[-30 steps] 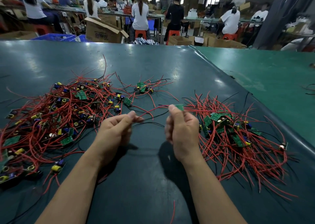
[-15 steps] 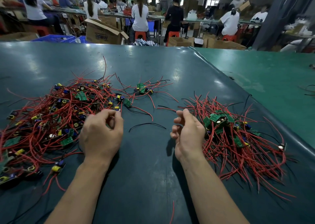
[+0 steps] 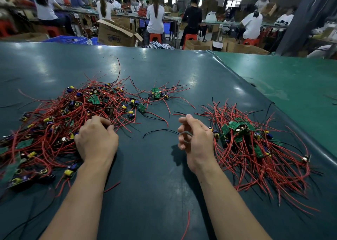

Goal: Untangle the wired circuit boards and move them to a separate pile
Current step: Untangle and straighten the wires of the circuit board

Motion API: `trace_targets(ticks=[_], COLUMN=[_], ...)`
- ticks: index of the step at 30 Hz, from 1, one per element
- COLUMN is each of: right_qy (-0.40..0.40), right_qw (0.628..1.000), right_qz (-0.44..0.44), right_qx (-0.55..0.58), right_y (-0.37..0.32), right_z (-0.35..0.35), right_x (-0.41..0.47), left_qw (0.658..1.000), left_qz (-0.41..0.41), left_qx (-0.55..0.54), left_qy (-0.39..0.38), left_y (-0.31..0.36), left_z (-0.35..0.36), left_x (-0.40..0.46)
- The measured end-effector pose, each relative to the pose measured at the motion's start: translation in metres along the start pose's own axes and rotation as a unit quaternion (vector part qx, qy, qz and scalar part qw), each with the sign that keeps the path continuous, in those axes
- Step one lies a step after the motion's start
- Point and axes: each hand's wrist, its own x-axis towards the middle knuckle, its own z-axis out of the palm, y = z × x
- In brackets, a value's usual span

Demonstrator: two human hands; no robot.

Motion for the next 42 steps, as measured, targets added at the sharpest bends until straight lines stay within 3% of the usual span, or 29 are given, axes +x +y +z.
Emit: trace_targets(ticks=[3,8,14,18,24,27,29,32,36,42], right_qy=[-0.011,-0.026,-0.034,-0.035,-0.111,-0.165,-0.169,-0.152,-0.163,-0.122], right_qw=[1.000,1.000,0.999,0.999,0.988,0.982,0.984,0.987,0.984,0.991], right_qz=[0.005,0.008,0.011,0.011,0.025,0.026,-0.004,-0.039,-0.002,0.006], right_qx=[-0.006,-0.009,-0.023,-0.026,-0.103,-0.088,-0.054,-0.047,-0.067,-0.064], right_y=[0.000,0.000,0.000,0.001,0.003,0.006,0.006,0.004,0.009,0.010], right_z=[0.000,-0.001,-0.001,-0.002,0.001,0.006,0.005,0.000,0.001,0.004], right_x=[-0.002,-0.006,-0.006,-0.006,-0.007,-0.009,-0.007,-0.004,-0.005,-0.003], left_qw=[1.000,0.999,1.000,0.983,0.903,0.850,0.840,0.854,0.867,0.862], left_qz=[-0.002,0.004,0.014,0.118,0.280,0.397,0.427,0.410,0.377,0.340], left_qx=[-0.016,0.049,-0.003,-0.121,-0.264,-0.315,-0.329,-0.319,-0.317,-0.351], left_qy=[0.010,-0.017,0.004,0.077,0.191,0.139,0.071,-0.005,-0.072,-0.136], left_y=[-0.001,0.001,0.002,0.016,0.028,0.035,0.040,0.041,0.037,0.038], left_z=[0.002,0.006,0.004,0.002,-0.004,-0.002,0.002,0.006,0.008,0.011], left_x=[0.001,0.002,-0.007,-0.024,-0.038,-0.048,-0.055,-0.058,-0.053,-0.053])
